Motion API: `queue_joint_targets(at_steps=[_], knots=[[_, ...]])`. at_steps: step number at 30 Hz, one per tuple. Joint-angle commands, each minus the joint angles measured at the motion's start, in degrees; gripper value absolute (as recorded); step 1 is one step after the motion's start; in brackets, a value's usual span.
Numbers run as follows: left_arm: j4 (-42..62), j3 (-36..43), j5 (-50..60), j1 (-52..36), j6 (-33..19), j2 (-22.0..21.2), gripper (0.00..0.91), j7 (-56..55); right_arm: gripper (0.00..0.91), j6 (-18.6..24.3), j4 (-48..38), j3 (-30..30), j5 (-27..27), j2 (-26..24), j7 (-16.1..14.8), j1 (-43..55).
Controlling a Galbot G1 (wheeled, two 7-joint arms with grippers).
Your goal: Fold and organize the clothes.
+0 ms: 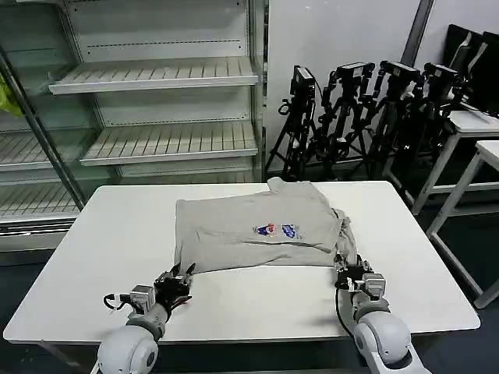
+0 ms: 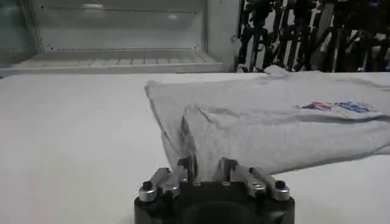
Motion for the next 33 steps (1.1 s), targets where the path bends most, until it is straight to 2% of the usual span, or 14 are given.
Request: queue_joint_targets(at_steps=[1, 6, 15, 28, 29, 30, 31, 33], knots=[[-2.93, -0.23, -0.75, 2.05, -0.10, -0.06, 0.010, 0.02, 0.000, -0.60, -0.14, -0.09, 0.96, 0.18, 0.04, -0.35], [-5.67, -1.07, -0.60, 4.59, -0.17, -0.29, 0.010, -0.02, 0.000, -0.60, 3.58, 0.82, 0.96, -0.98, 0.11, -2.97], [-13.83, -3.20, -0.27, 13.72, -0.41, -0.78, 0.010, 0.09, 0.000, -0.57, 15.23, 5.47, 0.96, -3.99, 0.06, -14.96], [-22.37, -4.28, 1.63, 25.91, -1.14, -1.88, 0.010, -0.17, 0.000, -0.68, 26.10, 10.14, -0.02, -5.38, 1.08, -29.57], [-22.57, -4.19, 1.69, 26.24, -1.09, -1.94, 0.010, -0.17, 0.030, -0.88, 26.13, 10.14, -0.17, -5.40, 1.16, -29.57], [-22.78, -4.10, 1.70, 26.29, -0.96, -1.98, 0.010, -0.16, 0.514, -1.34, 25.73, 10.19, -0.37, -5.62, 1.14, -29.32], [-22.82, -4.07, 1.69, 26.18, -0.83, -1.98, 0.010, -0.15, 0.907, -1.75, 25.36, 10.28, -0.43, -6.03, 1.13, -29.05], [-22.68, -3.88, 1.84, 25.73, -0.71, -1.88, 0.020, -0.15, 0.907, -2.05, 23.78, 10.70, -0.76, -6.90, 1.05, -28.40]])
